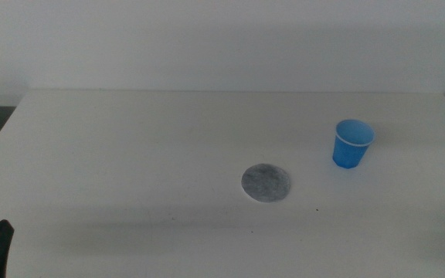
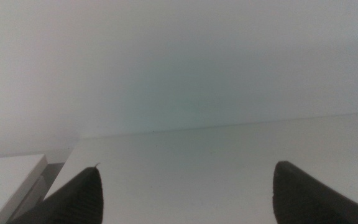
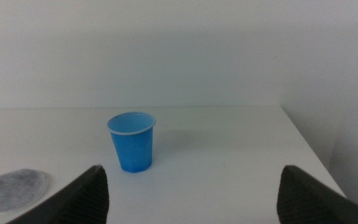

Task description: Place an empty cup on a cup mat.

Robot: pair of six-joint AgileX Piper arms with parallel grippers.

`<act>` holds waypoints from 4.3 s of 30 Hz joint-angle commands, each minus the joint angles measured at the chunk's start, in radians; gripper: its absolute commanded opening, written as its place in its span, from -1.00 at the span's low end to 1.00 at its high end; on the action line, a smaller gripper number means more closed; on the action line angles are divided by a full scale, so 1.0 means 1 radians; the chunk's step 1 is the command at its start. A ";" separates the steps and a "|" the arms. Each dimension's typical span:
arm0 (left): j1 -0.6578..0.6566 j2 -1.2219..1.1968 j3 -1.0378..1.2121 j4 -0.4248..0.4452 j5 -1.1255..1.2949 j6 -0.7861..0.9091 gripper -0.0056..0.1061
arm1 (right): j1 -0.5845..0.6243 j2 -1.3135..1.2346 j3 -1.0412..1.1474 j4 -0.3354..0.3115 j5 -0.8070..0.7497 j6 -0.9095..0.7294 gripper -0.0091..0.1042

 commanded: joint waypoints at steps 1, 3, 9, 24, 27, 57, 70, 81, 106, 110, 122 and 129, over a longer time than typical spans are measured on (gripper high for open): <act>-0.002 -0.004 0.000 0.000 -0.005 -0.003 0.78 | 0.003 -0.004 0.003 0.008 -0.006 0.011 0.80; -0.002 -0.004 0.000 0.000 -0.005 -0.003 0.78 | 0.003 -0.004 0.003 0.012 -0.006 0.022 0.80; -0.002 -0.004 0.000 0.000 -0.005 -0.003 0.78 | 0.003 0.105 -0.097 0.012 -0.036 0.031 0.80; -0.002 -0.004 0.000 0.000 -0.005 -0.003 0.78 | 0.003 0.919 -0.965 0.020 0.715 0.031 0.80; -0.002 -0.004 0.000 0.000 -0.005 -0.003 0.78 | 0.003 1.060 -1.127 0.020 0.862 0.031 0.80; -0.002 -0.004 0.000 0.000 -0.005 -0.003 0.78 | 0.004 1.888 -1.672 0.172 0.878 0.082 0.80; -0.002 -0.004 0.000 0.000 -0.005 -0.003 0.78 | 0.012 2.132 -1.686 0.222 0.832 0.082 0.36; -0.002 -0.004 0.000 0.000 -0.005 -0.003 0.78 | 0.069 2.073 -1.693 0.249 0.878 0.085 -0.80; -0.002 -0.004 0.000 0.000 -0.005 -0.003 0.78 | 0.441 2.051 -1.695 0.105 0.851 0.226 -0.80; -0.002 -0.004 0.000 0.000 -0.005 -0.003 0.78 | 0.441 2.083 -1.695 0.105 0.841 0.226 -0.80; -0.002 -0.004 0.000 0.000 -0.005 -0.003 0.78 | 0.441 2.094 -1.695 0.097 0.861 0.211 -0.17; -0.002 -0.004 0.000 0.000 -0.005 -0.003 0.78 | 0.433 1.982 -1.695 0.173 0.862 0.124 0.54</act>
